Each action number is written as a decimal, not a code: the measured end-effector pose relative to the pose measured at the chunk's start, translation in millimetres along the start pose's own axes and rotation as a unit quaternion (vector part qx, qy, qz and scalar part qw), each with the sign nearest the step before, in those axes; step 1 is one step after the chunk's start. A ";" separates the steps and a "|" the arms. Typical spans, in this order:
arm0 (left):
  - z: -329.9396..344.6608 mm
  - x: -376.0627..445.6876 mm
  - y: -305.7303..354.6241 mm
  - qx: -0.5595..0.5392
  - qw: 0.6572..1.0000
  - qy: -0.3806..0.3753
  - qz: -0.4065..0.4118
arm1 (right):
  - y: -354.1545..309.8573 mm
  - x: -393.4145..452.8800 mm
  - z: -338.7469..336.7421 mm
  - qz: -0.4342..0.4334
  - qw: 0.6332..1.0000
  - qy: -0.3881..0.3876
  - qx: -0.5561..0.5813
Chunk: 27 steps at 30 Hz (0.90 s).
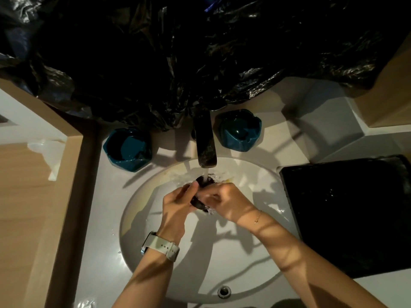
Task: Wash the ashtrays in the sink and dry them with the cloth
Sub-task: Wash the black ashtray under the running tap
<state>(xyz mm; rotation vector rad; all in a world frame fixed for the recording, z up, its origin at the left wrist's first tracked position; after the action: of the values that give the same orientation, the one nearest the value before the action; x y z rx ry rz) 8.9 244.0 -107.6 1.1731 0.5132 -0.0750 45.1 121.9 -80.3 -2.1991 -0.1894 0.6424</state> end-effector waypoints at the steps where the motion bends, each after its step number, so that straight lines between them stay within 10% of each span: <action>1: 0.2 0.5 -1.6 0.006 1.000 0.004 0.000 | 4.3 4.0 -3.0 0.016 0.999 -0.012 -0.039; 4: 2.0 -3.1 -9.5 0.016 0.999 0.019 -0.026 | 14.2 21.7 -17.8 0.050 0.993 0.005 -0.109; 12: -4.4 -0.4 -0.3 -0.009 0.999 -0.003 -0.034 | -3.1 4.9 5.3 0.050 0.984 0.077 0.150; 16: 3.0 -1.8 -0.3 0.000 0.999 -0.032 -0.038 | -5.3 12.9 -13.0 0.032 0.998 -0.019 0.052; 19: 11.8 -4.9 -1.7 -0.020 0.998 -0.032 -0.050 | -9.2 22.6 -23.6 0.052 0.996 0.058 -0.051; 27: 4.4 -0.1 12.3 0.002 0.995 -0.104 0.005 | -6.4 3.0 -17.2 0.059 0.998 -0.005 0.037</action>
<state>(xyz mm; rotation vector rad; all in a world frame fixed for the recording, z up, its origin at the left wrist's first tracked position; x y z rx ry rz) 14.2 245.0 -95.7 1.1557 0.3244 -0.1877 56.9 115.5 -67.4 -2.1482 -0.0412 0.7137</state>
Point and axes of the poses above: each hand's wrist, its own x-axis towards the middle knuckle, its own z-axis out of the palm, y = z × x, the point moved 6 cm from there along x, towards the middle knuckle, and after that the axes turned 8 degrees about z, right-handed, at the moved point
